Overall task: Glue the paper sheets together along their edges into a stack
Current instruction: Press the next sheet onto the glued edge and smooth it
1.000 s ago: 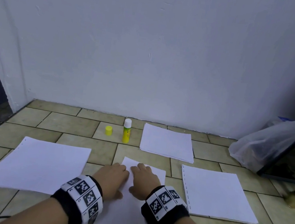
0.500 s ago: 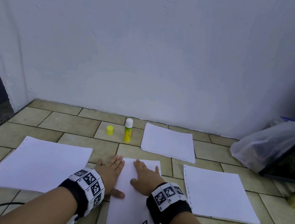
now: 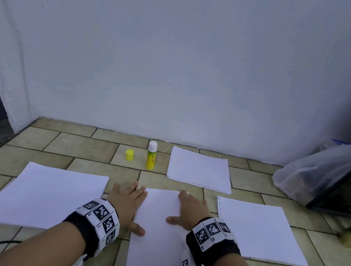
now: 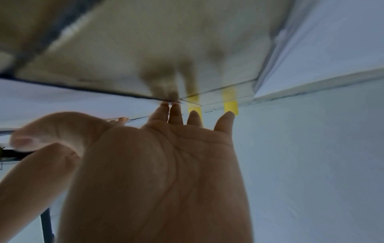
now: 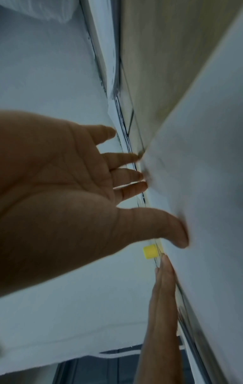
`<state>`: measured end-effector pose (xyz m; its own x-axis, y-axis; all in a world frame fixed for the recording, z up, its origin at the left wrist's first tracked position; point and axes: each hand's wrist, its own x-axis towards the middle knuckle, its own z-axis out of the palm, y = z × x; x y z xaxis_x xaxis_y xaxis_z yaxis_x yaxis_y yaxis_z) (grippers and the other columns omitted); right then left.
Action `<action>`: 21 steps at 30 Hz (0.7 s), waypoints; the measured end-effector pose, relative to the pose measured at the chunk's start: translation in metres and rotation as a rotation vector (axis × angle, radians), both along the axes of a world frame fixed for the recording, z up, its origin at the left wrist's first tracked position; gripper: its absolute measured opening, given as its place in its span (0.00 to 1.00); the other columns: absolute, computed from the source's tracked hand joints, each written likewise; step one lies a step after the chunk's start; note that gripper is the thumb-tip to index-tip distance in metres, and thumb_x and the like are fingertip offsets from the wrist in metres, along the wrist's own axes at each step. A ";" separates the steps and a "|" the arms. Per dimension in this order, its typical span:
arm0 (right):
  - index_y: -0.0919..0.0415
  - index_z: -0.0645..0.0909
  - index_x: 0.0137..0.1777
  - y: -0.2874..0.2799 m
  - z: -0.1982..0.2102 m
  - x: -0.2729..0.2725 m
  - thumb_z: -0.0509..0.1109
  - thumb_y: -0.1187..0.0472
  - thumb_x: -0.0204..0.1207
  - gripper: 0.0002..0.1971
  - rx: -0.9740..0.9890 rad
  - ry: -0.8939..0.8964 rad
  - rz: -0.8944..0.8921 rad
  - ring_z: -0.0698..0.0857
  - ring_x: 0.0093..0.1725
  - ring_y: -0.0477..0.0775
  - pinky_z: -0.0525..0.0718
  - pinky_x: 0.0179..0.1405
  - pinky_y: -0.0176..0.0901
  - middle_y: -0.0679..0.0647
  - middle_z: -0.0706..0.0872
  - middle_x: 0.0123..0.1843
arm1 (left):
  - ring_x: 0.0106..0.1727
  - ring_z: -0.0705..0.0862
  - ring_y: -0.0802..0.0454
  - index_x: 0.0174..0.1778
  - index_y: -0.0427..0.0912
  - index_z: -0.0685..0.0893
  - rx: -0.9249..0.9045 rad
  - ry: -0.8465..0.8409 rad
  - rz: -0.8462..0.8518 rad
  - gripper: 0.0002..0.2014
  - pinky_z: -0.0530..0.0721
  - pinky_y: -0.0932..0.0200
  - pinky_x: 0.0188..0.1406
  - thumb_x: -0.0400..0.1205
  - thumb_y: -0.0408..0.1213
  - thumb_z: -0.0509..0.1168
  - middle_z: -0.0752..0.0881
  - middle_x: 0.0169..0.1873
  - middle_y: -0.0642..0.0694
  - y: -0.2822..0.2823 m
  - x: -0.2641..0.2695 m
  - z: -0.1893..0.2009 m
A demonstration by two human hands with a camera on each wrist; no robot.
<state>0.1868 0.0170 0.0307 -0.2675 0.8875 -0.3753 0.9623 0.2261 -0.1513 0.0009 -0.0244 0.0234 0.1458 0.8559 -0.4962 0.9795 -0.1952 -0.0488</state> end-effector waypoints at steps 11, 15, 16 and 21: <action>0.54 0.60 0.79 -0.020 0.001 -0.043 0.63 0.60 0.80 0.29 -0.035 -0.170 0.062 0.61 0.75 0.66 0.73 0.66 0.56 0.66 0.64 0.74 | 0.71 0.73 0.44 0.72 0.39 0.73 0.186 0.013 -0.012 0.25 0.72 0.51 0.67 0.84 0.50 0.62 0.72 0.70 0.42 -0.001 0.023 0.025; 0.52 0.44 0.84 -0.032 -0.012 -0.055 0.59 0.55 0.82 0.35 -0.076 -0.151 0.049 0.48 0.83 0.67 0.60 0.76 0.62 0.71 0.47 0.83 | 0.79 0.64 0.46 0.80 0.41 0.61 0.135 -0.104 -0.047 0.32 0.66 0.49 0.77 0.82 0.46 0.64 0.62 0.80 0.43 -0.009 0.015 0.004; 0.51 0.42 0.85 -0.034 -0.015 -0.056 0.58 0.55 0.82 0.36 -0.089 -0.126 0.045 0.43 0.83 0.67 0.55 0.78 0.63 0.69 0.42 0.84 | 0.80 0.62 0.46 0.81 0.40 0.58 0.128 -0.106 -0.027 0.34 0.65 0.48 0.77 0.83 0.47 0.64 0.59 0.82 0.43 -0.012 0.013 0.002; 0.54 0.39 0.85 -0.037 -0.016 -0.065 0.60 0.61 0.83 0.38 -0.057 -0.061 0.167 0.34 0.84 0.59 0.45 0.81 0.64 0.57 0.32 0.85 | 0.84 0.51 0.45 0.83 0.36 0.48 0.125 -0.045 0.018 0.47 0.61 0.44 0.79 0.80 0.61 0.63 0.47 0.84 0.40 -0.019 0.008 0.000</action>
<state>0.1223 -0.0202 0.0150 -0.3848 0.8094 -0.4437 0.9198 0.3762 -0.1114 0.0085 -0.0435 0.0239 0.1497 0.9131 -0.3792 0.9846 -0.1728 -0.0276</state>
